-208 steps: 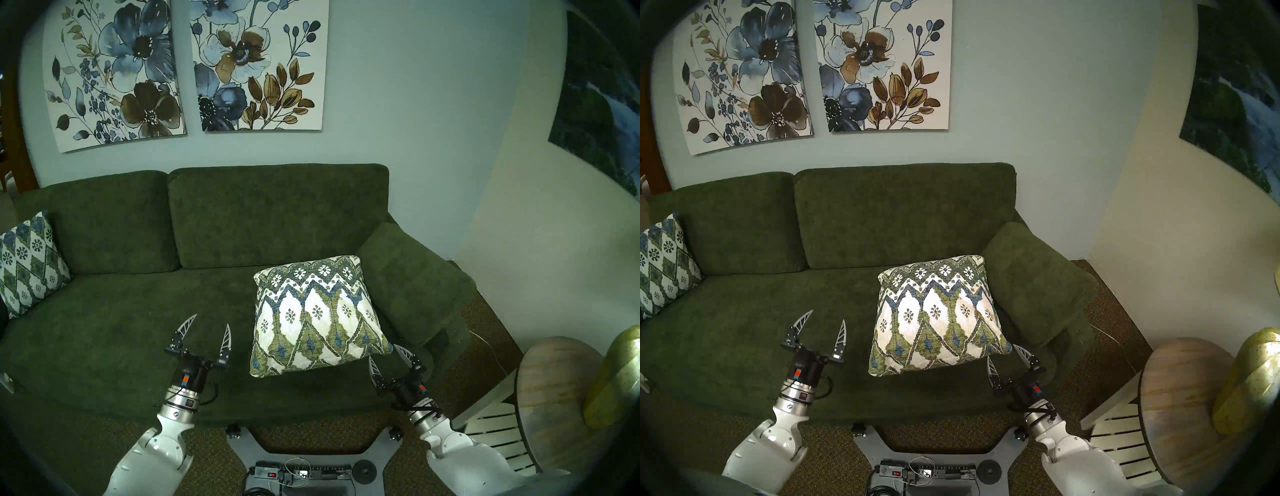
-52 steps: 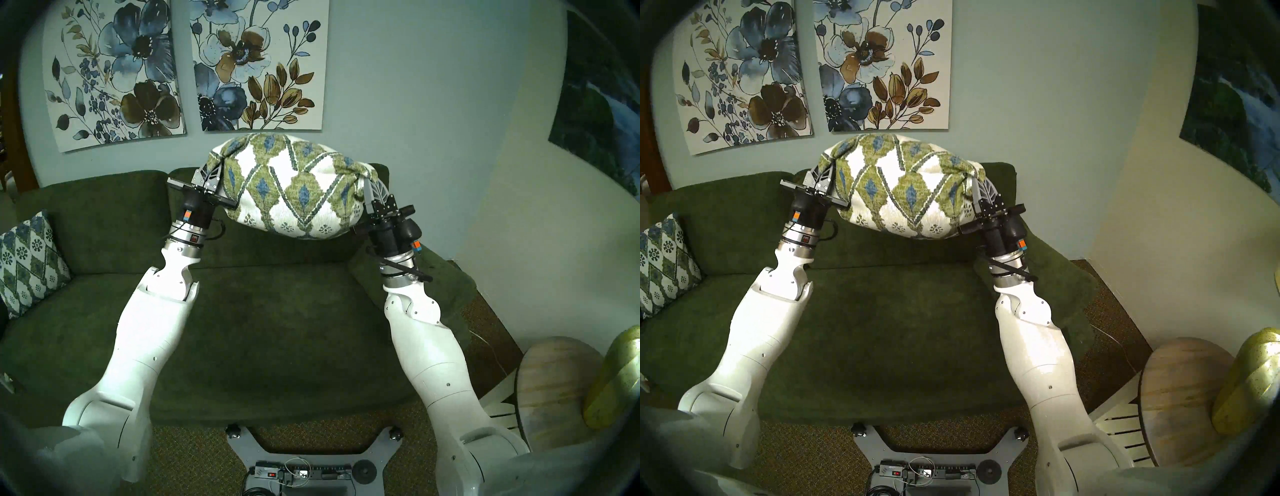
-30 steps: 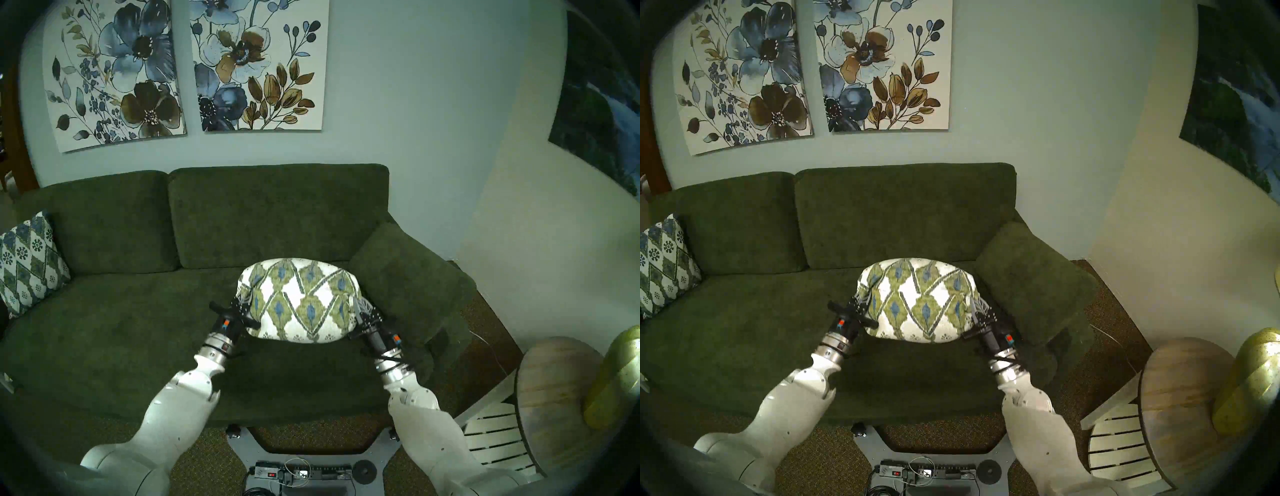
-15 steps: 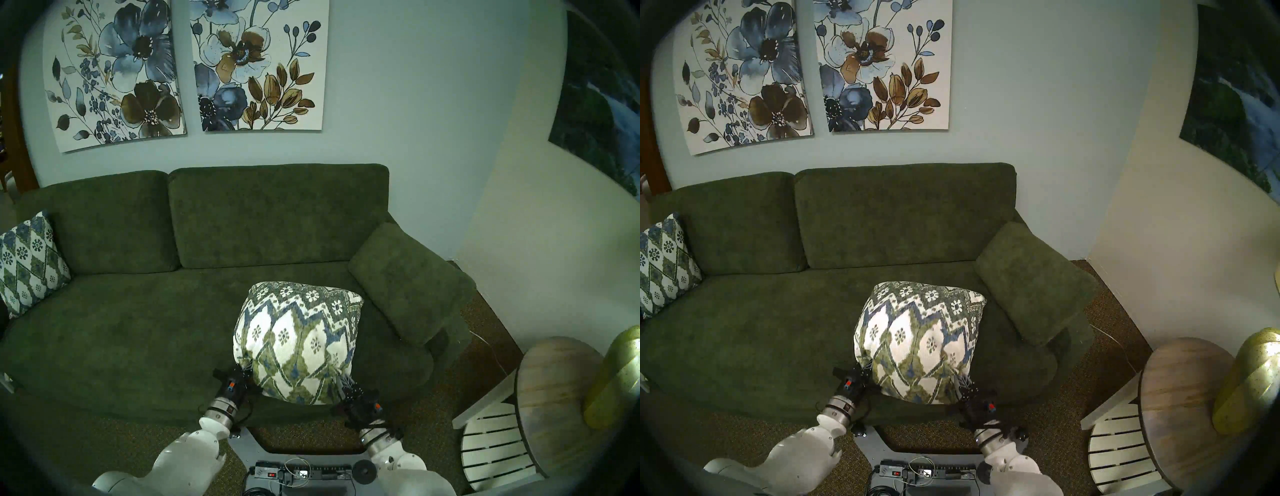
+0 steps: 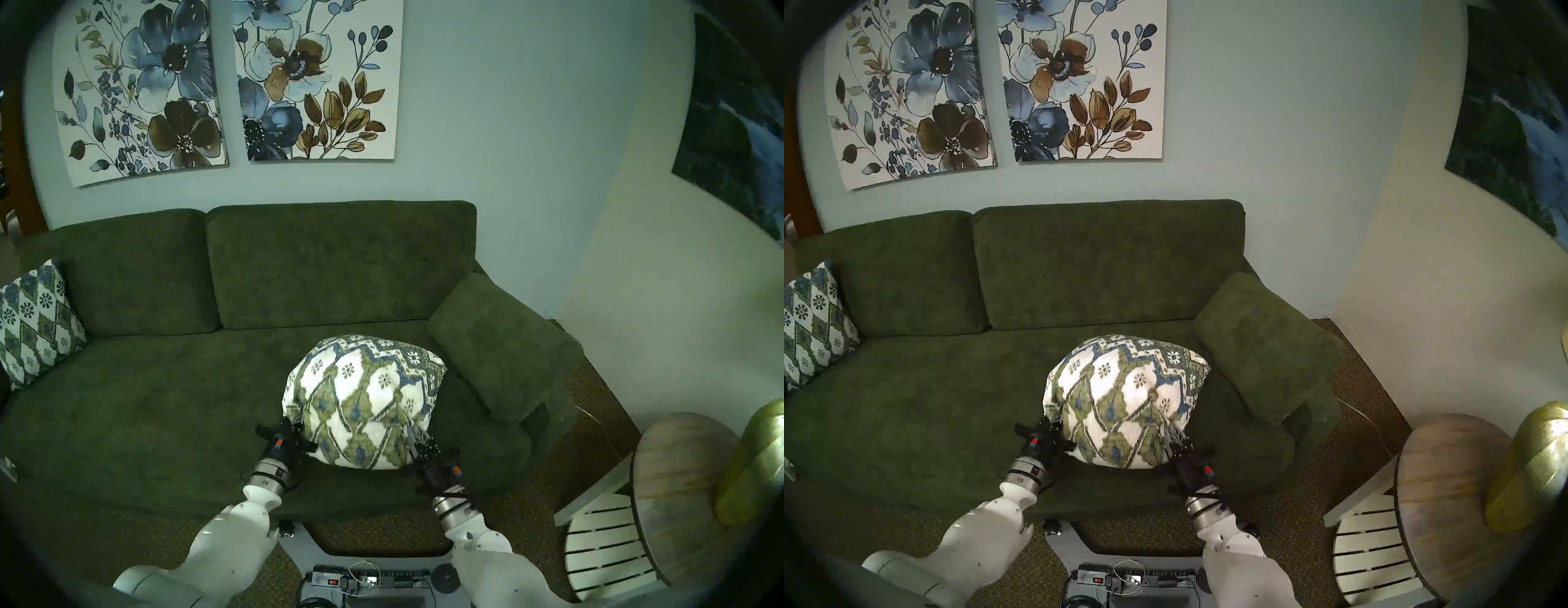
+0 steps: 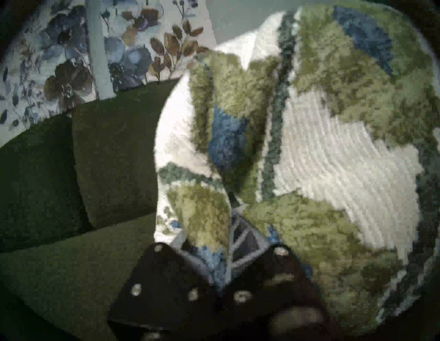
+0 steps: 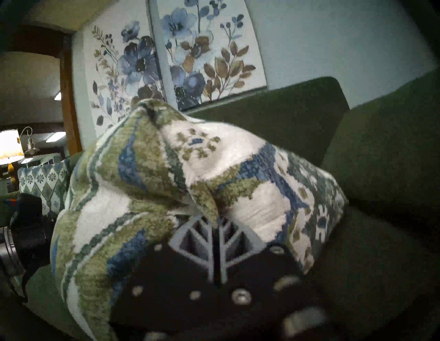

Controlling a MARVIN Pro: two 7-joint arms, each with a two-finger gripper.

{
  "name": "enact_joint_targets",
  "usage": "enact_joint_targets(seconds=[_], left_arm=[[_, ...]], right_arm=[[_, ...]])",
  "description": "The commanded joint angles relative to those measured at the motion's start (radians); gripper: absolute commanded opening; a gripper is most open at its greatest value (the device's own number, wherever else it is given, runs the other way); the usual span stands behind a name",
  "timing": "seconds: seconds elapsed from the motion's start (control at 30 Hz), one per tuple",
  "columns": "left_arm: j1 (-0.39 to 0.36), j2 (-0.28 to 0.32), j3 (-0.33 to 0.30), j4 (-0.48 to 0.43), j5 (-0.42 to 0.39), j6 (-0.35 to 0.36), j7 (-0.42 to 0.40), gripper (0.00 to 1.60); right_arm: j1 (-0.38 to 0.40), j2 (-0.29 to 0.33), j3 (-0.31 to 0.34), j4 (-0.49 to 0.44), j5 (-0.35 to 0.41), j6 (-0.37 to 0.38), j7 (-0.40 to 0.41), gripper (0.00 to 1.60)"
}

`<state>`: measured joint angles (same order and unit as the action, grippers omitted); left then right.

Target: Fluff a cushion

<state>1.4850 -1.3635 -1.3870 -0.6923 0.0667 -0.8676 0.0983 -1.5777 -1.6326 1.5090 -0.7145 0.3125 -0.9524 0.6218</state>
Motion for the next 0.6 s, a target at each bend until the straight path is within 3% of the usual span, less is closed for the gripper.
enact_joint_targets(seconds=[0.0,0.1,0.13,0.17,0.57], left_arm=[[-0.122,0.018,-0.03,-0.12,-0.006,-0.064,0.021,0.0],[-0.134,0.027,-0.043,-0.159,-0.008,-0.091,0.028,0.0],[-0.158,0.033,-0.049,-0.185,-0.009,-0.092,0.031,0.0],[-0.148,0.037,-0.055,-0.185,-0.009,-0.092,0.033,0.0],[-0.255,0.072,-0.098,-0.348,-0.005,-0.092,0.039,0.0]], right_arm=[[0.123,0.001,0.021,-0.127,0.012,-0.007,-0.003,0.0],[0.135,-0.002,0.031,-0.155,0.018,-0.007,-0.003,0.0],[0.169,-0.001,0.035,-0.194,0.02,-0.007,-0.004,0.0],[0.15,-0.001,0.04,-0.179,0.022,-0.007,-0.005,0.0],[0.273,-0.008,0.06,-0.34,0.03,-0.007,-0.002,0.0]])
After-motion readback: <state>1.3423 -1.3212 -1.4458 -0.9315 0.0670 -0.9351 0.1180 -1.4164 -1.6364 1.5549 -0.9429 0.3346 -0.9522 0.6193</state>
